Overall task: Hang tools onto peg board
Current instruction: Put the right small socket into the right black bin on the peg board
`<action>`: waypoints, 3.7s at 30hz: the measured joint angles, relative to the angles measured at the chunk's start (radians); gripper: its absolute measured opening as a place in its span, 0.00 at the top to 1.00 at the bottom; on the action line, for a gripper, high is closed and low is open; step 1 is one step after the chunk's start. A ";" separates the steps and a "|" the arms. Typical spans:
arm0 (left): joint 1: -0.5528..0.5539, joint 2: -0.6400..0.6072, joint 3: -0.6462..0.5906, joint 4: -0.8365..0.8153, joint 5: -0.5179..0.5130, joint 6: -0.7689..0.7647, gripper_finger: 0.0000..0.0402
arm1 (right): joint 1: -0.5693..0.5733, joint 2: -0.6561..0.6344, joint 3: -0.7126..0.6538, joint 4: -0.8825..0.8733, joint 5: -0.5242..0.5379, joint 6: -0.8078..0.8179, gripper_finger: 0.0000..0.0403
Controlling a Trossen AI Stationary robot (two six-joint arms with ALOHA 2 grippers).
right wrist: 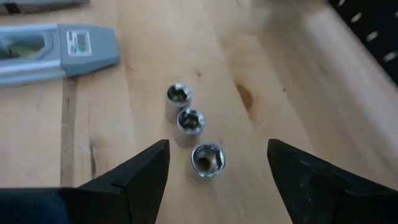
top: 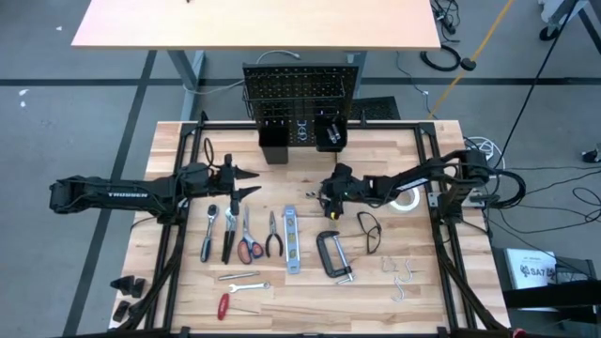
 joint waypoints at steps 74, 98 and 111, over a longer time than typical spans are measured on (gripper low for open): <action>0.000 0.000 -0.001 0.014 0.000 -0.021 0.55 | -0.157 -0.523 0.295 -0.451 0.201 -0.050 0.83; 0.000 0.000 -0.001 0.011 0.000 -0.021 0.55 | -0.202 -0.313 0.437 -0.515 0.179 -0.095 0.78; 0.000 0.000 -0.001 0.011 0.000 -0.022 0.55 | -0.202 -0.313 0.437 -0.510 0.179 -0.102 0.37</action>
